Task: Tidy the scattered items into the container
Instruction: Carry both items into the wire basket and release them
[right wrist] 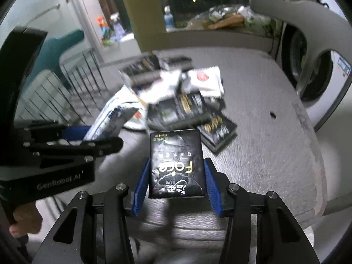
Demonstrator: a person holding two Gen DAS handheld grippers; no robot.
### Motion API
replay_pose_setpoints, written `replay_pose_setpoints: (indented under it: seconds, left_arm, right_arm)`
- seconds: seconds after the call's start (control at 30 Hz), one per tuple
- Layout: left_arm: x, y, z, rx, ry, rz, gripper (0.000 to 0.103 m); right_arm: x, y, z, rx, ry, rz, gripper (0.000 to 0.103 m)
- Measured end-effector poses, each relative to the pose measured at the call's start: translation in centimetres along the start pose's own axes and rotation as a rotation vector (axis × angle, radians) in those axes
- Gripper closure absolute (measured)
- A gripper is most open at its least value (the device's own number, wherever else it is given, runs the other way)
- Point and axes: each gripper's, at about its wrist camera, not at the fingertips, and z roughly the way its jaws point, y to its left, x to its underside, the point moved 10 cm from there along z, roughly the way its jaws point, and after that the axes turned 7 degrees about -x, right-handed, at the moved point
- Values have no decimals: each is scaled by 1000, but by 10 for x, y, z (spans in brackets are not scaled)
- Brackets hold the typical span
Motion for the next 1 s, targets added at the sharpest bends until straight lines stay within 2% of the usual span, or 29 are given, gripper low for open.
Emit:
replay_pose_setpoints:
  seconds: [0.1,0.2,0.3,0.4,0.53,0.63,0.73,0.87,1.0]
  left_arm:
    - [-11,15,-37,18,-51,-41,59]
    - [-11,45,-74,5,-63,-112,59]
    - [-11,97,-95,-34,-67,-159,59]
    - [1,156,-107,-112,-74,-197,59]
    - [29,217,-87,-160,7,-277,59]
    - [48,237,-73,-161,43,-330,59]
    - [59,242,-64,-145,66,-358,59]
    - [62,238,-52,-174,96,-346,59]
    - [66,239,-41,-167,145,-382,59]
  right_arm:
    - [-27,29,-22,-40,-58,-27,55]
    - [-49,73,-33,-97,-92,-81,55]
    - [-64,131,-32,-175,-97,-154,55]
    - [-71,187,-14,-225,-78,-231,55]
    - [-76,238,34,-222,-12,-295,55]
    - [-74,252,64,-195,36,-331,55]
    - [-69,252,82,-157,69,-354,55]
    - [-65,244,94,-128,107,-377,55]
    - [-63,241,99,-123,121,-404,55]
